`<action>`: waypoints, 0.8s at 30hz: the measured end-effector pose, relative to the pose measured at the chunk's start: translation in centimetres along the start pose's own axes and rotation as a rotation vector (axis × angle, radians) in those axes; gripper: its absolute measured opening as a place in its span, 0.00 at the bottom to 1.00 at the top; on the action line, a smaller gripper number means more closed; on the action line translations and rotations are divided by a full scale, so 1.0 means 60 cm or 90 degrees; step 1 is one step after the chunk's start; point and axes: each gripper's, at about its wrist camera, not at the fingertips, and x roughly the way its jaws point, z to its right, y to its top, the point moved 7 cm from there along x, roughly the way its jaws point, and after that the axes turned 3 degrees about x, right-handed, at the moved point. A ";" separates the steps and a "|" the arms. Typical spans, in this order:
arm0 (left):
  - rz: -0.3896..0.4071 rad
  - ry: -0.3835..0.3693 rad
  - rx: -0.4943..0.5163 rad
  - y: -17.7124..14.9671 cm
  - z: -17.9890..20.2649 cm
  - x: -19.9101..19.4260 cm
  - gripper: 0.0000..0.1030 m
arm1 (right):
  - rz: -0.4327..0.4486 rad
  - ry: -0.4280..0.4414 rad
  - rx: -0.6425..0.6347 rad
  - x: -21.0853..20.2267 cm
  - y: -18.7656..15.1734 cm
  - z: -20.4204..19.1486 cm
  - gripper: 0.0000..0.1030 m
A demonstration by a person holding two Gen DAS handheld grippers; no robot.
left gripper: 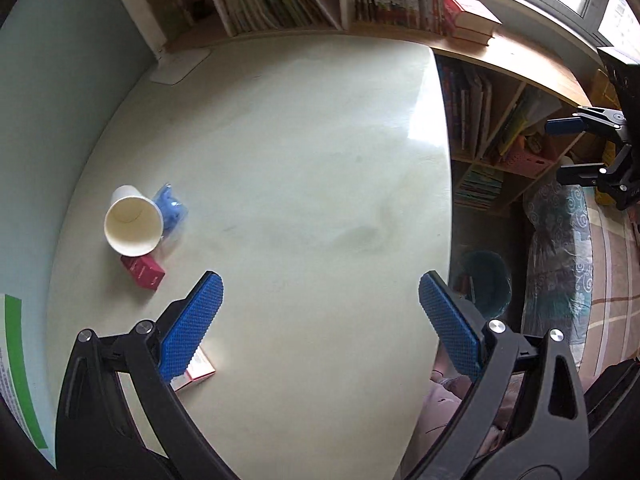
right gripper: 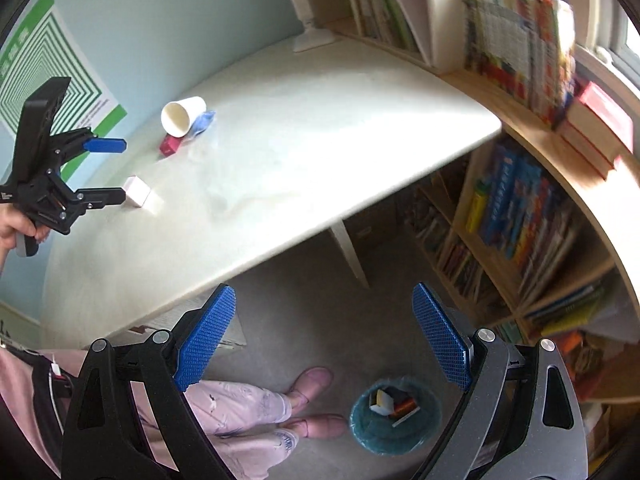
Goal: Collect trash
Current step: 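Grasp the small white-and-red box with the left tool while the right tool grasps the paper cup rim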
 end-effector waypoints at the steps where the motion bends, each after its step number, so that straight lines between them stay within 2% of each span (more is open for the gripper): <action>1: -0.002 0.004 -0.014 -0.006 -0.019 0.001 0.93 | -0.003 0.005 -0.008 0.008 0.015 -0.011 0.87; 7: -0.022 0.035 -0.073 -0.055 -0.111 0.008 0.93 | -0.021 0.027 -0.066 0.059 0.084 -0.074 0.87; 13: -0.049 0.054 -0.151 -0.112 -0.195 0.016 0.93 | -0.044 0.065 -0.164 0.117 0.159 -0.163 0.87; 20: -0.060 0.067 -0.246 -0.158 -0.259 0.017 0.93 | -0.071 0.129 -0.285 0.193 0.250 -0.270 0.87; 24: -0.070 0.072 -0.297 -0.184 -0.272 0.019 0.93 | -0.088 0.170 -0.351 0.239 0.298 -0.322 0.87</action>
